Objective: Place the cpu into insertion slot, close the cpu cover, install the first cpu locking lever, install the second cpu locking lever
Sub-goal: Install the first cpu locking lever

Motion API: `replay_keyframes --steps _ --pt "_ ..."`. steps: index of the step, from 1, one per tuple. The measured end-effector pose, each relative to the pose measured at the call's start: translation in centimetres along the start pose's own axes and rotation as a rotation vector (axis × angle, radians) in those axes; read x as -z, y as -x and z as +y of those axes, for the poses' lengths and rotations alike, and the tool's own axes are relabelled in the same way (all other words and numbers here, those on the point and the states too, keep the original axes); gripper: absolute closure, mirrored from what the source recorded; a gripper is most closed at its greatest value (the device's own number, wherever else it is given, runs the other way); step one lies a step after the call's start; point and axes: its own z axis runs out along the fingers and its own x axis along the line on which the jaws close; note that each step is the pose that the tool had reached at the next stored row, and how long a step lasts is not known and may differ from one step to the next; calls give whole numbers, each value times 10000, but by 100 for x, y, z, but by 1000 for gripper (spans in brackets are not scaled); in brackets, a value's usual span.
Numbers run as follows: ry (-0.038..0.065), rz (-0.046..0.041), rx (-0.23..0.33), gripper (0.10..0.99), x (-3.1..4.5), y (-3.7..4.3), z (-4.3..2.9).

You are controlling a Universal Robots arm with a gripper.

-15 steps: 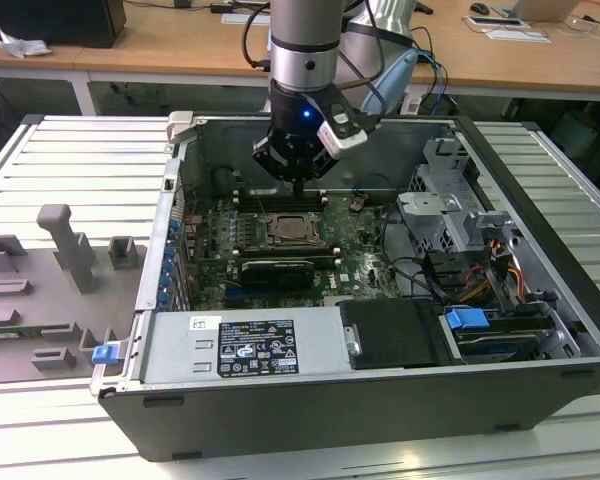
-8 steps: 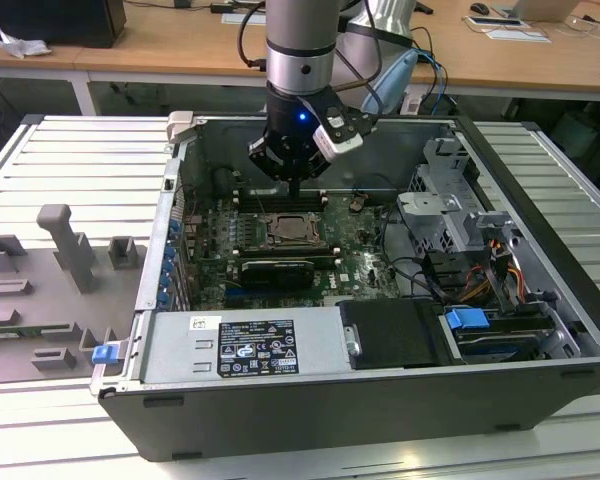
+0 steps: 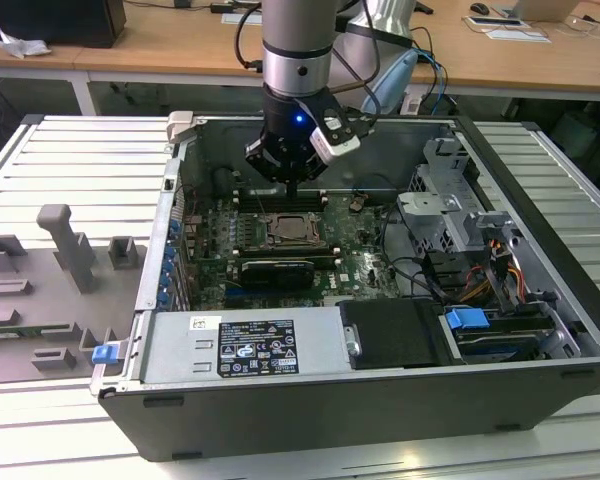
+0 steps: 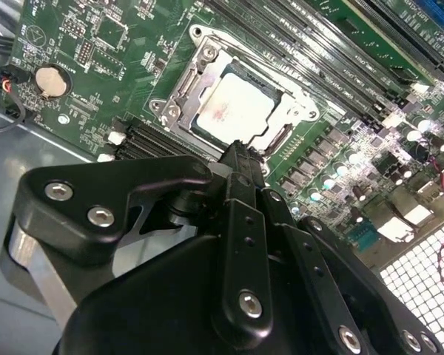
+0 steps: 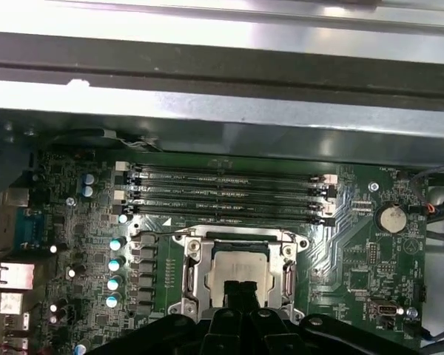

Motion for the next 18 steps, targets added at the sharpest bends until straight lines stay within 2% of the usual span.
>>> replay_keyframes --steps 2,3,6,14,18 --pt "31 -3 -1 980 3 -113 -16" --pt "39 -2 1 980 5 -211 -16" --pt "44 -3 -1 980 8 -313 -11" --pt "47 -4 -2 980 10 -492 4" --pt "45 -3 -2 980 9 -558 67"
